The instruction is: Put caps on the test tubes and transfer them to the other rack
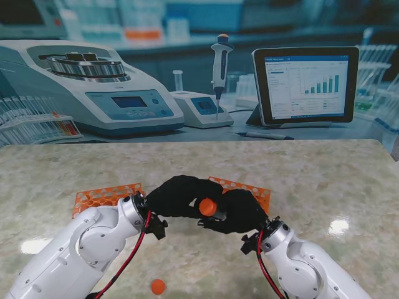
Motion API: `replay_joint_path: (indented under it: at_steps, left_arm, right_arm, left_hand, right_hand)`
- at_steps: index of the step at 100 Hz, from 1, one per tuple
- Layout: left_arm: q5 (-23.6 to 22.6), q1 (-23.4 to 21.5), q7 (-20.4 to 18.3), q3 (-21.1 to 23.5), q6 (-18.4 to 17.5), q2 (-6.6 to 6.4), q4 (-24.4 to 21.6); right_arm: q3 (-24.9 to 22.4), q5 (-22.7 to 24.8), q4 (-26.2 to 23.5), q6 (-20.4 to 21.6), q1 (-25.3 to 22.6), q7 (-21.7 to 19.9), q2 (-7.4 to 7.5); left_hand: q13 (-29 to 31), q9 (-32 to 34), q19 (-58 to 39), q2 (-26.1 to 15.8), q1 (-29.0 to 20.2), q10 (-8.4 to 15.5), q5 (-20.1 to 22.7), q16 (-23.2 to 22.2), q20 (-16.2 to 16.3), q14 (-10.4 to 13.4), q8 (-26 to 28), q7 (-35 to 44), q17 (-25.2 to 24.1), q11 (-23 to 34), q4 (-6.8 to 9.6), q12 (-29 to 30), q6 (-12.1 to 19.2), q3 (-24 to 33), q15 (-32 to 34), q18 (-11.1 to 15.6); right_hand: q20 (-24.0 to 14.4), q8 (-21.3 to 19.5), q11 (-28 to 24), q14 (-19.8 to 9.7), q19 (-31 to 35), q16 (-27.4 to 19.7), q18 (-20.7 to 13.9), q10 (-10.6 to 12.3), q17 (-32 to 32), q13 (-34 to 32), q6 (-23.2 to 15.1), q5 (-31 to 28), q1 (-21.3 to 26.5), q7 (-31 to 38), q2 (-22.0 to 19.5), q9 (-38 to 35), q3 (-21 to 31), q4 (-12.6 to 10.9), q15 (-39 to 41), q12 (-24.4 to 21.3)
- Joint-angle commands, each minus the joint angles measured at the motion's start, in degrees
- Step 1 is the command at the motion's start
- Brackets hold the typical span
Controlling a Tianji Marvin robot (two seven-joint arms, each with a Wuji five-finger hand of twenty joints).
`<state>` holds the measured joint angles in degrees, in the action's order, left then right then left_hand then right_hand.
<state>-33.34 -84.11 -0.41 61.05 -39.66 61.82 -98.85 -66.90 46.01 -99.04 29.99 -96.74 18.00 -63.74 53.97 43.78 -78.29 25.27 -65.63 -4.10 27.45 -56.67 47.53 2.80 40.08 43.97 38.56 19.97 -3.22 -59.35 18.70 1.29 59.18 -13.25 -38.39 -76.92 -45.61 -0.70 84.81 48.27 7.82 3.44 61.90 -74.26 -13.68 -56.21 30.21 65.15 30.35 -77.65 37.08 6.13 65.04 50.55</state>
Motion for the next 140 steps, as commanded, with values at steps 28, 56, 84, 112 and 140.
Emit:
replay_joint_path:
  at_steps: [28,56,84,112,140]
  left_arm:
    - [-0.3,-0.6,-1.0,-0.8,0.6,0.23,-0.1]
    - [2.4,-0.3,-2.1,-1.5,0.8,0.21,0.2]
    - [2.5,-0.8,-2.3,-0.9,0.9,0.13,0.0]
    - [1.7,-1.1,-2.3,-0.5,0.8,0.05,-0.6]
    - [-0.7,-1.0,-2.1,-0.4,0.6,-0.13,-1.5]
  right_arm:
    - [0.9,-0.4,-1.7,0.3,0.2,-0.6,-0.59]
    - [1.0,-0.4,-1.5,0.0,0.7,-0.8,-0.55]
    - [1.1,0.0,-0.8,-0.4,1.4,-0.6,-0.55]
    - [1.0,0.2,-0.8,-0.8,1.8,-1.3,-0.38]
    - [0.9,0.4,-0.9,-0.8,1.9,-1.9,-0.25]
  left_hand:
    - [-3.1,3.7,-1.5,-17.8,4.7,1.0,3.6,0.1,-0.5,-1.1,2.4,6.0,-0.5,7.5,4.49,13.2,-10.3,0.2,-4.7,-0.5]
    - [-3.8,3.4,-1.2,-17.9,10.7,0.7,3.5,0.7,-0.6,-2.2,2.8,5.7,-1.7,7.0,4.61,14.3,-10.5,-0.9,-5.5,-1.7]
    - [-5.2,2.3,1.6,-21.0,18.5,0.7,3.9,1.6,-1.7,-3.3,3.1,3.1,-3.6,5.6,2.27,15.4,-11.8,-2.3,-8.2,-2.6]
    - [-5.6,2.2,2.0,-21.0,18.1,0.8,3.9,1.7,-1.4,-3.7,4.6,2.6,-4.4,5.0,2.6,15.8,-11.6,-1.4,-9.2,-3.3]
    - [-4.7,4.1,-0.4,-15.3,1.6,2.1,2.5,1.6,-1.4,-2.0,3.1,5.1,-3.5,4.0,6.27,3.5,-9.7,4.2,-7.5,-2.8]
  right_hand:
    - [-0.6,-0.9,-0.5,-1.2,0.4,0.7,-0.2,1.9,0.6,-1.1,-5.9,1.2,1.1,-0.7,-1.7,2.7,1.4,0.8,-0.5,0.0]
    - [-0.6,-0.8,-0.5,-1.4,0.4,0.7,-0.4,2.1,0.7,-1.1,-5.8,1.1,1.3,-0.7,-1.3,2.7,1.6,0.7,-0.5,0.0]
    - [-0.9,-1.1,-0.8,-2.0,1.2,1.1,-0.8,2.4,0.9,-1.1,-5.2,0.9,1.7,-0.2,-1.6,2.5,2.3,0.8,0.4,0.2]
    - [-1.2,-1.7,-1.3,-2.4,1.9,1.4,-0.8,2.4,1.1,-1.2,-4.0,0.8,2.6,0.3,-1.8,2.4,2.9,0.8,1.3,0.7]
    - [-1.2,-1.6,-1.2,-2.5,2.0,1.5,-1.0,2.6,1.1,-1.1,-3.9,0.5,2.4,0.2,-1.2,2.2,3.0,0.5,1.4,1.0]
